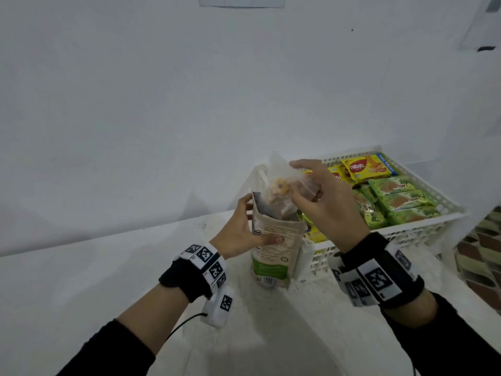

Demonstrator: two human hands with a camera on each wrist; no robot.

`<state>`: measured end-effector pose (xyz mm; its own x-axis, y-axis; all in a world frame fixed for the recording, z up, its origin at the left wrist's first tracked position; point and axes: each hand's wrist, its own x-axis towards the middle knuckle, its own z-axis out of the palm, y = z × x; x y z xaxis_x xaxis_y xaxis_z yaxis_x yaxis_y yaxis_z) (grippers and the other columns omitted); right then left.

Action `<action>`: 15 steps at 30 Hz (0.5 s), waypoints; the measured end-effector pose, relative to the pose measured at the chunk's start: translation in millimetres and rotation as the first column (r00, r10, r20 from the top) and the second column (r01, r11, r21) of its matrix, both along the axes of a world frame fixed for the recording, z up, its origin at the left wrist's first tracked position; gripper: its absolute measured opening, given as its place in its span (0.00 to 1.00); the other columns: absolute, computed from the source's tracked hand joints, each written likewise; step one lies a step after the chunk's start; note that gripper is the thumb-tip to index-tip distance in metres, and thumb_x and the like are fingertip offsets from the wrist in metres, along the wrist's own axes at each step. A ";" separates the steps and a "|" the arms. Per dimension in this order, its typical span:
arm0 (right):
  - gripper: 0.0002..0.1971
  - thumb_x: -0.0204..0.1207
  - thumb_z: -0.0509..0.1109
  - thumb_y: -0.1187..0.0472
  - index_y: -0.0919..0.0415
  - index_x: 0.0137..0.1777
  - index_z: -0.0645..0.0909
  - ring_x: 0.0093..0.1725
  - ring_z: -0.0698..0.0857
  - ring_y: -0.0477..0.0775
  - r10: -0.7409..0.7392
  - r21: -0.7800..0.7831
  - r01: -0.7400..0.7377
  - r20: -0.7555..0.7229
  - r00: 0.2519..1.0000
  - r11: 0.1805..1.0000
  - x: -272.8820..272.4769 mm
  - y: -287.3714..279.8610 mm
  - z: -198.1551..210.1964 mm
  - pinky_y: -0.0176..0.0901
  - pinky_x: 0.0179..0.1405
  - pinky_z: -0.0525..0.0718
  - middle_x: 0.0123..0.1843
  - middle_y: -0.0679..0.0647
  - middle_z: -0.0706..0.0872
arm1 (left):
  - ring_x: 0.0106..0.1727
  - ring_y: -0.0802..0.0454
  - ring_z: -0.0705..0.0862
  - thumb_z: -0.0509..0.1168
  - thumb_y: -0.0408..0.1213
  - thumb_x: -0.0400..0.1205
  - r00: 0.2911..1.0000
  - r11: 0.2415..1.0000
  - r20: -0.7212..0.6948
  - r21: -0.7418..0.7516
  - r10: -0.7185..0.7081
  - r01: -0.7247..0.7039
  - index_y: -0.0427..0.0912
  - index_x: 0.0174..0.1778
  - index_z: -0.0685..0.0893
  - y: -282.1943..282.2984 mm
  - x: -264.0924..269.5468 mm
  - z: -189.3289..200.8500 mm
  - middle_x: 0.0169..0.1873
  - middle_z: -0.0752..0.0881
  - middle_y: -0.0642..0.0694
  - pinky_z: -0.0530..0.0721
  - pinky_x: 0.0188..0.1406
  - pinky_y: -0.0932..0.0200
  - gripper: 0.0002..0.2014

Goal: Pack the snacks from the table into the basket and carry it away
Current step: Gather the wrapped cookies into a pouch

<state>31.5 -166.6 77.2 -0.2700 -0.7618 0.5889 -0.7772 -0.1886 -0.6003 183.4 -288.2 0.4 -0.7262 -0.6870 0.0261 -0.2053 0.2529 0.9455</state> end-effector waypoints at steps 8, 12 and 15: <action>0.13 0.75 0.72 0.57 0.47 0.58 0.86 0.24 0.76 0.40 0.076 0.321 -0.032 -0.124 0.989 0.947 3.2 -23.3 -10.6 0.26 0.26 0.67 0.25 0.42 0.76 | 0.61 0.68 0.77 0.82 0.37 0.66 0.999 1.000 -0.030 -0.011 -0.029 0.029 0.52 0.73 0.58 -2.3 -3.7 -2.7 0.66 0.75 0.54 0.82 0.43 0.75 0.46; 0.11 0.77 0.68 0.46 0.42 0.56 0.87 0.31 0.79 0.39 0.110 0.492 0.041 -0.273 0.956 0.869 4.8 -29.9 -7.1 0.31 0.26 0.67 0.32 0.42 0.84 | 0.58 0.75 0.78 0.82 0.39 0.66 0.999 1.000 -0.047 -0.004 -0.025 0.025 0.51 0.73 0.62 -0.8 -1.2 -2.6 0.63 0.79 0.57 0.81 0.45 0.76 0.44; 0.22 0.81 0.57 0.41 0.52 0.38 0.86 0.29 0.77 0.46 0.183 0.602 0.066 -0.344 0.921 0.796 10.1 -35.7 -1.5 0.38 0.27 0.67 0.29 0.47 0.81 | 0.58 0.76 0.79 0.81 0.41 0.67 0.998 0.999 -0.068 -0.035 -0.003 0.001 0.55 0.69 0.65 3.4 -0.3 -1.5 0.60 0.81 0.60 0.80 0.47 0.77 0.39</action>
